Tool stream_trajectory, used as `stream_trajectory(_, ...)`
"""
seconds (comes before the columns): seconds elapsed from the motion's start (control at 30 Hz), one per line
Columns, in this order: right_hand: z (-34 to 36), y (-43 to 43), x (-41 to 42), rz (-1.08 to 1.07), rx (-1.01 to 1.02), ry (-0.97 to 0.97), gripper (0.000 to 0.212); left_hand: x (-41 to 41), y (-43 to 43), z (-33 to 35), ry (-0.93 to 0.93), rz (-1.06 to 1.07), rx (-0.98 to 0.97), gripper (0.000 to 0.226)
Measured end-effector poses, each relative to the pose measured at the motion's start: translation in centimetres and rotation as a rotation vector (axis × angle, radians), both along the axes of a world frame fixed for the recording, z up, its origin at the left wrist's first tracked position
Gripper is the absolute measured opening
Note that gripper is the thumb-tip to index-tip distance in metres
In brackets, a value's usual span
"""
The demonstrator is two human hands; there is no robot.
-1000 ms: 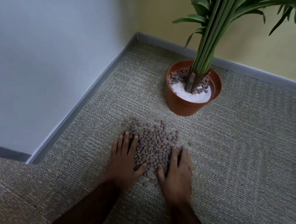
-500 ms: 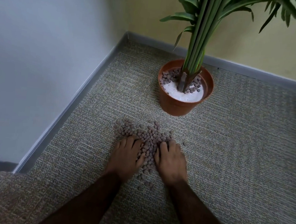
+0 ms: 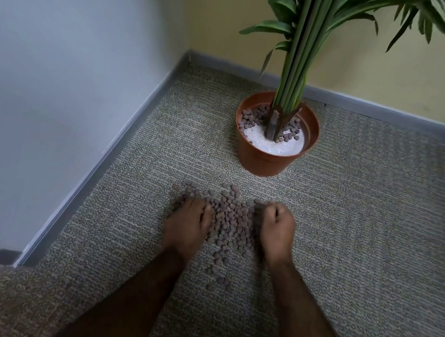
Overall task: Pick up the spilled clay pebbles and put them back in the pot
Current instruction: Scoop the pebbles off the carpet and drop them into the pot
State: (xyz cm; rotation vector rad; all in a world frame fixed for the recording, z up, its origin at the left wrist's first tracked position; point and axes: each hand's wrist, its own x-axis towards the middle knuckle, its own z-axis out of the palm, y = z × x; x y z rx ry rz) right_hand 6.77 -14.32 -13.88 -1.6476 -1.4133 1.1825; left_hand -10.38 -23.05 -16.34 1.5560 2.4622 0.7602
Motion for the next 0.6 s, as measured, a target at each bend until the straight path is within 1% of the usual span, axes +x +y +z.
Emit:
stream_trajectory(0.07, 0.8, 0.6, 0.2, -0.206, -0.262, 0.498, 0.034, 0.0, 0.4, 0.6, -0.254, 0.152, 0.117, 0.028)
stream_trajectory(0.1, 1.1, 0.9, 0.2, -0.266, -0.377, 0.727, 0.034, 0.1, 0.7, 1.1, -0.457, 0.207, 0.181, 0.030)
stream_trajectory(0.13, 1.3, 1.0, 0.2, -0.295, -0.473, 0.926, 0.034, 0.1, 1.1, 1.8, -0.726, 0.278, 0.248, 0.032)
stream_trajectory(0.17, 1.4, 1.0, 0.2, -0.305, -0.536, 1.084, 0.035, 0.0, 1.5, 2.4, -1.010, 0.371, 0.315, 0.032)
stream_trajectory(0.2, 1.4, 0.7, -0.1, -0.305, -0.570, 1.198, 0.035, 0.1, 1.7, 2.9, -1.274, 0.461, 0.356, 0.032)
stream_trajectory(0.23, 1.4, 0.2, -0.4, -0.302, -0.587, 1.280, 0.034, 0.3, 1.8, 3.3, -1.500, 0.522, 0.365, 0.032)
stream_trajectory(0.3, 1.6, -1.1, -1.5, -0.280, -0.616, 1.399, 0.033, 1.3, 2.1, 4.0, -1.831, 0.557, 0.374, 0.032)
stream_trajectory(0.33, 1.9, -1.5, -2.2, -0.272, -0.633, 1.441, 0.032, 1.9, 2.6, 4.4, -1.949, 0.555, 0.413, 0.032)
stream_trajectory(0.4, 2.8, -1.7, -3.6, -0.271, -0.666, 1.500, 0.033, 3.0, 4.0, 5.6, -2.068, 0.566, 0.514, 0.032)
stream_trajectory(0.47, 4.6, -0.7, -5.2, -0.268, -0.635, 1.512, 0.034, 3.2, 6.2, 7.5, -2.106, 0.538, 0.589, 0.034)
stream_trajectory(0.6, 7.5, 1.9, -5.9, -0.304, -0.584, 1.422, 0.036, 3.4, 9.0, 10.4, -2.020, 0.536, 0.623, 0.041)
